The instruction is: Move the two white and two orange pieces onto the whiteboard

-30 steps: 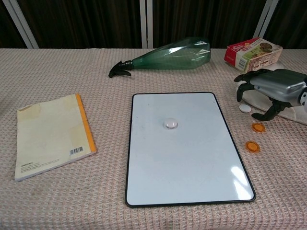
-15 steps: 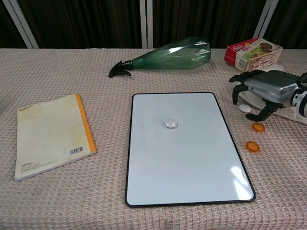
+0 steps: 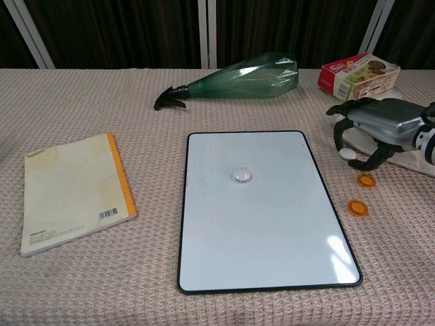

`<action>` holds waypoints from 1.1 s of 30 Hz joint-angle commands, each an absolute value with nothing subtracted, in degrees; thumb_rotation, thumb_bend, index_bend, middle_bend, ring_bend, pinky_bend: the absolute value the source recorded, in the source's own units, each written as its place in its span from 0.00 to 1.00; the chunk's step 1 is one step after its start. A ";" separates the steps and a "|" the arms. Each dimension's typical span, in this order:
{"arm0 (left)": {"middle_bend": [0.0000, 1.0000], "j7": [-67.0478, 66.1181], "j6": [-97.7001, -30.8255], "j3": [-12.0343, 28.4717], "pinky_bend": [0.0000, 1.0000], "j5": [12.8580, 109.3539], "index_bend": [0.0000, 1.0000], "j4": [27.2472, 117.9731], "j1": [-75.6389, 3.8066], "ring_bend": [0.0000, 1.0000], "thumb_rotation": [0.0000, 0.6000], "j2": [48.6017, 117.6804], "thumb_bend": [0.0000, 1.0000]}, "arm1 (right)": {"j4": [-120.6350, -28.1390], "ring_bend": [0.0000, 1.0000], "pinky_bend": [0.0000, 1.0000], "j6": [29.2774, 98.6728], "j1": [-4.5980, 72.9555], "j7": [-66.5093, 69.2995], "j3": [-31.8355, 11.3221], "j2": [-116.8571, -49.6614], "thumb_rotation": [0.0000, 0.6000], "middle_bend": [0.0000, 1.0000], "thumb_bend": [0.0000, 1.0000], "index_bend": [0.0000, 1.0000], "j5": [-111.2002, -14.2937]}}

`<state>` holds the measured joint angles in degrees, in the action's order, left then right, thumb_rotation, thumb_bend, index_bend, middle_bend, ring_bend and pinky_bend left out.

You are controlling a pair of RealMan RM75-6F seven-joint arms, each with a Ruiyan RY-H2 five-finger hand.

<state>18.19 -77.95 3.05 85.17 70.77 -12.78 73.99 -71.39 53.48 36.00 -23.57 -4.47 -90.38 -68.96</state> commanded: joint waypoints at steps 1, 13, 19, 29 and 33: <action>0.08 18.16 -77.93 3.03 0.13 85.15 0.08 70.80 -12.77 0.08 0.98 74.00 0.05 | -71.31 0.00 0.00 53.34 35.96 -23.76 -4.53 -90.42 1.00 0.03 0.34 0.47 -68.74; 0.08 18.04 -77.90 3.10 0.13 85.04 0.08 70.98 -12.79 0.08 0.99 73.75 0.05 | -74.60 0.00 0.00 56.05 35.77 -23.02 -5.38 -88.76 1.00 0.03 0.37 0.51 -71.12; 0.08 18.12 -78.26 3.28 0.13 85.00 0.08 71.24 -12.72 0.08 0.98 73.55 0.05 | -81.22 0.00 0.00 57.30 36.63 -25.21 -4.83 -86.78 1.00 0.03 0.37 0.52 -74.71; 0.08 19.15 -79.06 3.35 0.13 85.12 0.08 71.29 -12.32 0.08 0.98 73.00 0.05 | -85.12 0.00 0.00 54.09 39.52 -33.10 -4.76 -89.94 1.00 0.03 0.37 0.53 -72.88; 0.08 19.72 -79.01 3.56 0.13 84.69 0.09 71.03 -12.19 0.08 0.99 72.89 0.05 | -85.56 0.00 0.00 52.99 40.37 -34.79 -4.78 -91.47 1.00 0.03 0.37 0.53 -71.43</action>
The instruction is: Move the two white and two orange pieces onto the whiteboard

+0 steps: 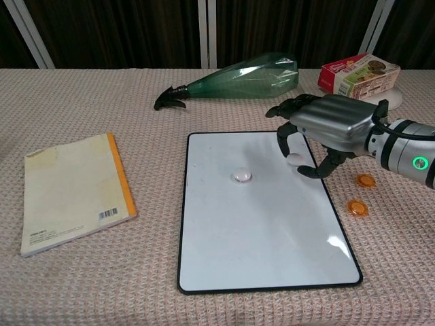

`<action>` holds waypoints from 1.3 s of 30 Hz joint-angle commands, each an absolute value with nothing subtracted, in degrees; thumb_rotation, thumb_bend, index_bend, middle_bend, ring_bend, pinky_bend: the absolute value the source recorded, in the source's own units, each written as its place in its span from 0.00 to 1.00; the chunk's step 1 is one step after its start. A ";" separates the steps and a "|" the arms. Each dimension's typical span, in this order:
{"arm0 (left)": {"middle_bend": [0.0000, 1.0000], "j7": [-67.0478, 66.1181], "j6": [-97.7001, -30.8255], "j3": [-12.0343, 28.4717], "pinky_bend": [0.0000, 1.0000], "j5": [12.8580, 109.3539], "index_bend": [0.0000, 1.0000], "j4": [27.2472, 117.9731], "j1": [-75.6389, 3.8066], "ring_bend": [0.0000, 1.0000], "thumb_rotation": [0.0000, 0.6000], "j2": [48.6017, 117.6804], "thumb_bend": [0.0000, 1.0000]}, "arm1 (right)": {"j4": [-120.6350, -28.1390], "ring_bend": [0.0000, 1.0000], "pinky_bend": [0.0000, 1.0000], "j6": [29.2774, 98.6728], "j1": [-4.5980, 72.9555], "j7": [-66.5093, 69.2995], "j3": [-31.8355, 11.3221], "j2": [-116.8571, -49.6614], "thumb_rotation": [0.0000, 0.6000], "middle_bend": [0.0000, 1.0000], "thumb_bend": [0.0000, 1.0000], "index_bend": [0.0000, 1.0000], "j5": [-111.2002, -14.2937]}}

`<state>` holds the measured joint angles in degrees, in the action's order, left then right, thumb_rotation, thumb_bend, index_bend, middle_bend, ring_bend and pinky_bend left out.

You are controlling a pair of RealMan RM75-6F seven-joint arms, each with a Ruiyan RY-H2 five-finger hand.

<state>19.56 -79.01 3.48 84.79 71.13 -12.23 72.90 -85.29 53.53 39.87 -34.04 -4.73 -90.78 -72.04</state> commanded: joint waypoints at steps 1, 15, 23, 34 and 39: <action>0.08 19.90 -79.03 3.61 0.13 84.66 0.09 70.92 -12.19 0.08 0.99 72.91 0.05 | -85.58 0.00 0.00 52.74 40.62 -35.24 -4.77 -91.91 1.00 0.03 0.37 0.53 -71.07; 0.08 21.48 -78.93 3.66 0.13 84.98 0.09 69.41 -12.44 0.08 0.98 73.57 0.05 | -84.50 0.00 0.00 53.32 41.64 -37.97 -4.45 -94.74 1.00 0.04 0.36 0.53 -69.15; 0.08 21.86 -79.02 3.54 0.13 84.97 0.08 68.92 -12.25 0.08 0.98 73.87 0.05 | -83.04 0.00 0.00 53.05 42.28 -38.51 -4.56 -95.80 1.00 0.04 0.36 0.53 -68.27; 0.08 22.01 -79.16 3.49 0.13 85.11 0.09 68.94 -12.21 0.08 0.99 73.87 0.05 | -82.53 0.00 0.00 52.98 43.06 -39.11 -4.45 -96.67 1.00 0.04 0.36 0.53 -67.81; 0.08 22.11 -79.43 3.49 0.13 85.10 0.08 68.84 -12.02 0.08 0.98 73.90 0.05 | -82.37 0.00 0.00 53.03 43.36 -39.72 -4.39 -96.98 1.00 0.04 0.36 0.53 -67.45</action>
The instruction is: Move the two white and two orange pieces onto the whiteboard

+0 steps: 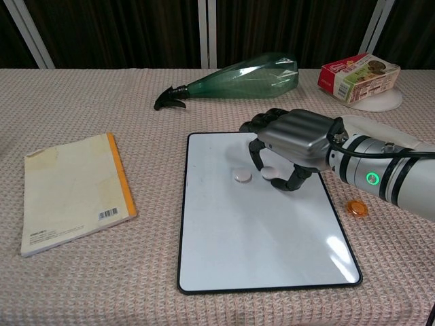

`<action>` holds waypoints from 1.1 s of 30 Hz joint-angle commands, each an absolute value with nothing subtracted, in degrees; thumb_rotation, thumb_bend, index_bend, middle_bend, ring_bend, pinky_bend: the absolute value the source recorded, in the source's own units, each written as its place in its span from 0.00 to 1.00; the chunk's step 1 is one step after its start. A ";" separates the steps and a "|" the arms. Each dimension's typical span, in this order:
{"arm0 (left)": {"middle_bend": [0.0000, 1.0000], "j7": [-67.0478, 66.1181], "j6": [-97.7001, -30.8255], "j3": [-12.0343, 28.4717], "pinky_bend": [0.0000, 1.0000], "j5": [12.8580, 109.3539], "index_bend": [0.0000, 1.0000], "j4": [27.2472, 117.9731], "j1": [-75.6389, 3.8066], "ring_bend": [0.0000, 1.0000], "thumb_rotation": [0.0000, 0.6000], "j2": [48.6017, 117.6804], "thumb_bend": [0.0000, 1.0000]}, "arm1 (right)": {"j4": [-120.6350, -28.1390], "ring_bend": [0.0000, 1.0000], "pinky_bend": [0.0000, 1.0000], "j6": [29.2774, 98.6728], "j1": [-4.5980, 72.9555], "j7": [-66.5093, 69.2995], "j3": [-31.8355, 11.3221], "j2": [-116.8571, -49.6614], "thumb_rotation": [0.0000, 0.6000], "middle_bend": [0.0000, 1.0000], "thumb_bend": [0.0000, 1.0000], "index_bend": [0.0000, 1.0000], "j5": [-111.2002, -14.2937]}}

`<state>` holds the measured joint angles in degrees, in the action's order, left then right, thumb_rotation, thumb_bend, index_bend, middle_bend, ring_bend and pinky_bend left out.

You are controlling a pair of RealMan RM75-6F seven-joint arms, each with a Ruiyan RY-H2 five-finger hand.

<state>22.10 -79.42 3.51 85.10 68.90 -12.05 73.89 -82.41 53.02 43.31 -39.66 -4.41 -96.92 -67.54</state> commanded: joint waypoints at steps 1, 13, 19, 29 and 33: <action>0.08 22.13 -79.39 3.46 0.13 85.10 0.08 68.78 -12.02 0.08 0.98 73.92 0.05 | -82.31 0.00 0.00 53.00 43.42 -39.77 -4.38 -97.05 1.00 0.04 0.36 0.53 -67.35; 0.08 21.96 -79.27 3.39 0.13 85.37 0.09 68.55 -12.21 0.08 0.99 74.22 0.06 | -82.15 0.00 0.00 52.61 44.26 -41.01 -4.22 -97.86 1.00 0.04 0.36 0.52 -66.34; 0.08 21.94 -79.16 3.38 0.13 85.29 0.09 68.37 -12.21 0.08 0.98 74.27 0.06 | -82.29 0.00 0.00 52.32 44.63 -41.12 -4.14 -97.86 1.00 0.04 0.35 0.52 -66.01; 0.08 21.28 -79.09 3.22 0.13 85.09 0.09 68.73 -11.96 0.08 0.98 74.13 0.06 | -82.40 0.00 0.00 52.50 45.03 -41.21 -3.97 -98.01 1.00 0.03 0.35 0.50 -66.02; 0.08 21.27 -78.99 3.24 0.13 85.18 0.09 68.77 -12.09 0.08 0.98 74.13 0.06 | -82.19 0.00 0.00 52.61 45.13 -41.26 -3.92 -98.24 1.00 0.03 0.35 0.49 -65.88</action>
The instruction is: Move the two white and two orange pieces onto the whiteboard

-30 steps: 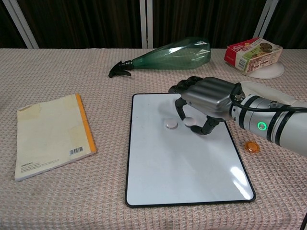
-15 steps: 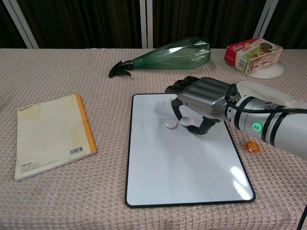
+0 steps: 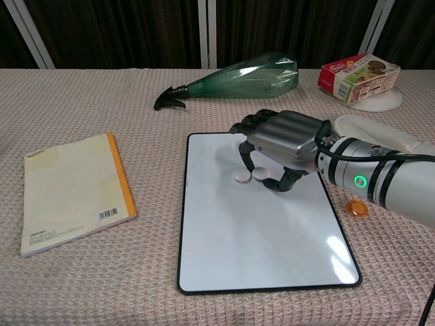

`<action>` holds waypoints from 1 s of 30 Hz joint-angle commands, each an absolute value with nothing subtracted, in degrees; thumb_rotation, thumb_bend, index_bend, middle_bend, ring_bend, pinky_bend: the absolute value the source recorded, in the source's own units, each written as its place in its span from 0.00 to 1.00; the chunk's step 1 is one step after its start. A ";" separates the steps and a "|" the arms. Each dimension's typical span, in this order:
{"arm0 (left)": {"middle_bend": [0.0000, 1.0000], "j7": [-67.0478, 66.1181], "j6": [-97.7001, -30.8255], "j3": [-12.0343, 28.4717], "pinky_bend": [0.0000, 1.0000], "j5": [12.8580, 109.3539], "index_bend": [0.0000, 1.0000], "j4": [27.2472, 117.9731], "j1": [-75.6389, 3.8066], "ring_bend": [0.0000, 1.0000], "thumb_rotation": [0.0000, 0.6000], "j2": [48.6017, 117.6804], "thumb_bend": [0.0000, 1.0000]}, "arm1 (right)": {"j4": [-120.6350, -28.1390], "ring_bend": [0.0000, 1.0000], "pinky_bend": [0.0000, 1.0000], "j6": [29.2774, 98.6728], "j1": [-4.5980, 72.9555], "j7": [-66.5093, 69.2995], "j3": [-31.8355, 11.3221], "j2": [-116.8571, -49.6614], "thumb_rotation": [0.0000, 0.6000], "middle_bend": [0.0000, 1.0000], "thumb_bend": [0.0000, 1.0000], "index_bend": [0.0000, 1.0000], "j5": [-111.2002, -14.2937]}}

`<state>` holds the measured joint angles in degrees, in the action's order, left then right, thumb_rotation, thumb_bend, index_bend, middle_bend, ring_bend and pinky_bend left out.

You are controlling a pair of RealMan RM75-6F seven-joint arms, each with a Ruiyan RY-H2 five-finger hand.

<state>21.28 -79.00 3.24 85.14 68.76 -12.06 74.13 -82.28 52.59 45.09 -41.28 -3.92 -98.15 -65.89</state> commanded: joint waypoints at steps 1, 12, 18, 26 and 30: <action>0.08 21.27 -79.00 3.24 0.13 85.20 0.09 68.77 -12.10 0.08 0.99 74.14 0.06 | -82.09 0.00 0.00 52.59 45.17 -41.16 -3.93 -98.36 1.00 0.03 0.35 0.49 -65.87; 0.08 21.51 -78.91 3.22 0.13 85.07 0.08 68.48 -12.01 0.08 0.99 74.24 0.06 | -81.28 0.00 0.00 52.61 45.57 -40.81 -4.01 -99.07 1.00 0.03 0.35 0.49 -66.01; 0.08 21.75 -78.87 3.17 0.13 85.05 0.09 68.27 -11.94 0.08 0.98 74.30 0.07 | -81.40 0.00 0.00 52.58 45.66 -41.08 -3.82 -99.09 1.00 0.03 0.34 0.47 -65.86; 0.08 21.82 -78.76 3.15 0.13 85.10 0.08 68.15 -11.99 0.08 0.99 74.33 0.07 | -82.11 0.00 0.00 52.74 45.64 -41.97 -3.69 -98.56 1.00 0.03 0.33 0.36 -64.97; 0.08 21.82 -78.63 3.14 0.13 85.13 0.09 68.21 -12.08 0.08 0.99 74.32 0.06 | -82.67 0.00 0.00 52.76 45.71 -41.97 -3.70 -98.18 1.00 0.02 0.33 0.32 -64.85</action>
<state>21.82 -78.63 3.15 85.13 68.22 -12.08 74.32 -82.66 52.75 45.71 -41.98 -3.70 -98.18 -64.86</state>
